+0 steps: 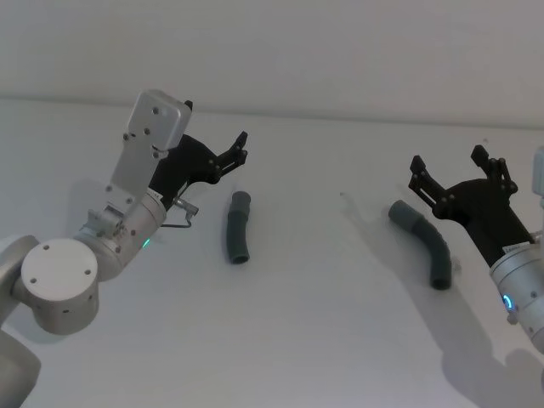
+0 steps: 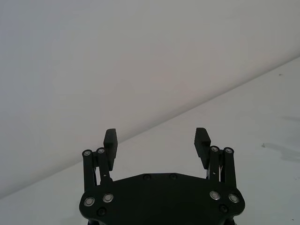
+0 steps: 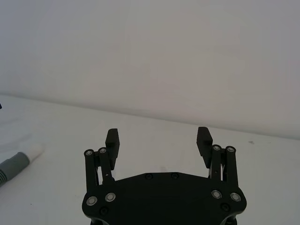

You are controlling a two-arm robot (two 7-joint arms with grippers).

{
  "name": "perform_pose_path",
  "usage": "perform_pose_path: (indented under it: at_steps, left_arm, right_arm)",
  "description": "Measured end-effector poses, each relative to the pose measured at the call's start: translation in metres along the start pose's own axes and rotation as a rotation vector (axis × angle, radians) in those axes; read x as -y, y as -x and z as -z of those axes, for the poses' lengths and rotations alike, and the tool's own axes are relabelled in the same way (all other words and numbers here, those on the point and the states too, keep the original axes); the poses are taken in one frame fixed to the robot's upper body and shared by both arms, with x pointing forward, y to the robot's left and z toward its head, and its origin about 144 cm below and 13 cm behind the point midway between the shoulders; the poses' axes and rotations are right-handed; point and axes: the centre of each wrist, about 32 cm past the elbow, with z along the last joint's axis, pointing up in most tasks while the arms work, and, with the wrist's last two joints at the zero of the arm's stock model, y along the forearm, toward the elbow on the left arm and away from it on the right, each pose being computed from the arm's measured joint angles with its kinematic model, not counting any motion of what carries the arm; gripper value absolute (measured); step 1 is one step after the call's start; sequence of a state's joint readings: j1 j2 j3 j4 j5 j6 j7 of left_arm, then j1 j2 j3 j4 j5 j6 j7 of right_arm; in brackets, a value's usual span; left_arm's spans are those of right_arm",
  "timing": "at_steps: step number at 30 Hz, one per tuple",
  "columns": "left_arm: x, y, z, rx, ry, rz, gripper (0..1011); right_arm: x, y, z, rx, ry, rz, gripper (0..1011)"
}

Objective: Use both hands to pick up one end of the pipe from the table, align the ends, and insert them.

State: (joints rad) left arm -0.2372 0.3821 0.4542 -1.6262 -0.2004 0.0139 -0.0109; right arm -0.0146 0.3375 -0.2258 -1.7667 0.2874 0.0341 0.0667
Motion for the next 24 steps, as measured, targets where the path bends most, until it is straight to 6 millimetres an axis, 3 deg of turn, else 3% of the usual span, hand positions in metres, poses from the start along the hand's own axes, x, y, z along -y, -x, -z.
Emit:
perform_pose_path:
  at_steps: [24]
  left_arm:
    - [0.0,0.0,0.0,0.0,0.0,0.0,1001]
  right_arm:
    - [0.0,0.0,0.0,0.0,0.0,0.0,1004]
